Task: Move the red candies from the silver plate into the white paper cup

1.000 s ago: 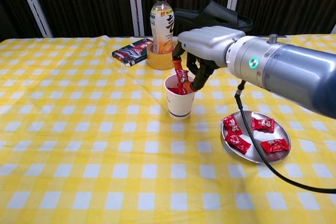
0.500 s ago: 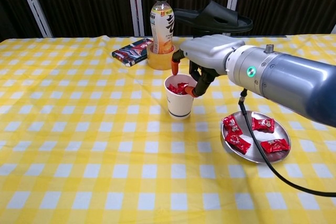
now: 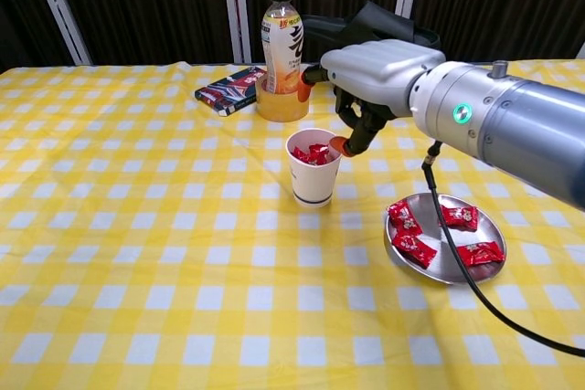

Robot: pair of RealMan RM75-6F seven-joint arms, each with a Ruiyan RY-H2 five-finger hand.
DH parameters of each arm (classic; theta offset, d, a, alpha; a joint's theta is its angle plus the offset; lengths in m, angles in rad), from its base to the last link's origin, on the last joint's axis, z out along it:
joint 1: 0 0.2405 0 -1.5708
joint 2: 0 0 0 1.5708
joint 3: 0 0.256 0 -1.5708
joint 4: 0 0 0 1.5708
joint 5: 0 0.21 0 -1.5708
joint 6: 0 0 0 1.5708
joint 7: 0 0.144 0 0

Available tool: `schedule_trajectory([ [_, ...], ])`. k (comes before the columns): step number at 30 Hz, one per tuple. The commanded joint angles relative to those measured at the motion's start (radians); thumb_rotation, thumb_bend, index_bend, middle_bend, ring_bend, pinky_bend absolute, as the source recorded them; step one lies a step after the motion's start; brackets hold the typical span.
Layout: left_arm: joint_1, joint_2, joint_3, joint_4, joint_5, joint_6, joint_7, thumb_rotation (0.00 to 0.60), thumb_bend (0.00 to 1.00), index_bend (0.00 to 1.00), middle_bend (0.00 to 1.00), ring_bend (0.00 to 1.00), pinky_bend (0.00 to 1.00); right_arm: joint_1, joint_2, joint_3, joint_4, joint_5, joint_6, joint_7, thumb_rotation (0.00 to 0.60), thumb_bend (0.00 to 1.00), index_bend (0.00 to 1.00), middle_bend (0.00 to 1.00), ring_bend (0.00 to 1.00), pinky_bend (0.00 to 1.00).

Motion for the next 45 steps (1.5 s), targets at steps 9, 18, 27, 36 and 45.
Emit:
schedule_trajectory([
  [9, 0.001, -0.004, -0.002, -0.003, -0.003, 0.007, 0.016, 0.6, 0.03, 0.0, 0.0, 0.0, 0.0, -0.082, 0.093, -0.124, -0.173, -0.034, 0.077, -0.063, 0.6, 0.4, 0.24, 0.82, 0.93, 0.98],
  [18, 0.01, -0.007, 0.0, -0.006, 0.001, 0.026, 0.029, 0.6, 0.04, 0.0, 0.0, 0.0, 0.0, -0.153, 0.116, -0.199, -0.205, -0.033, 0.133, -0.076, 0.6, 0.4, 0.24, 0.82, 0.93, 0.98],
  [27, 0.012, -0.01, -0.002, -0.007, -0.004, 0.028, 0.038, 0.6, 0.04, 0.0, 0.0, 0.0, 0.0, -0.213, 0.138, -0.248, -0.209, -0.081, 0.143, -0.029, 0.6, 0.4, 0.3, 0.82, 0.93, 0.98],
  [36, 0.014, -0.013, -0.003, -0.01, -0.007, 0.033, 0.047, 0.6, 0.04, 0.0, 0.0, 0.0, 0.0, -0.246, 0.128, -0.254, -0.164, -0.059, 0.116, -0.004, 0.6, 0.4, 0.41, 0.82, 0.93, 0.98],
  [45, 0.013, -0.011, -0.001, -0.008, -0.001, 0.029, 0.044, 0.6, 0.04, 0.0, 0.0, 0.0, 0.0, -0.272, 0.096, -0.242, -0.101, -0.029, 0.088, 0.023, 0.6, 0.4, 0.42, 0.82, 0.93, 0.98],
])
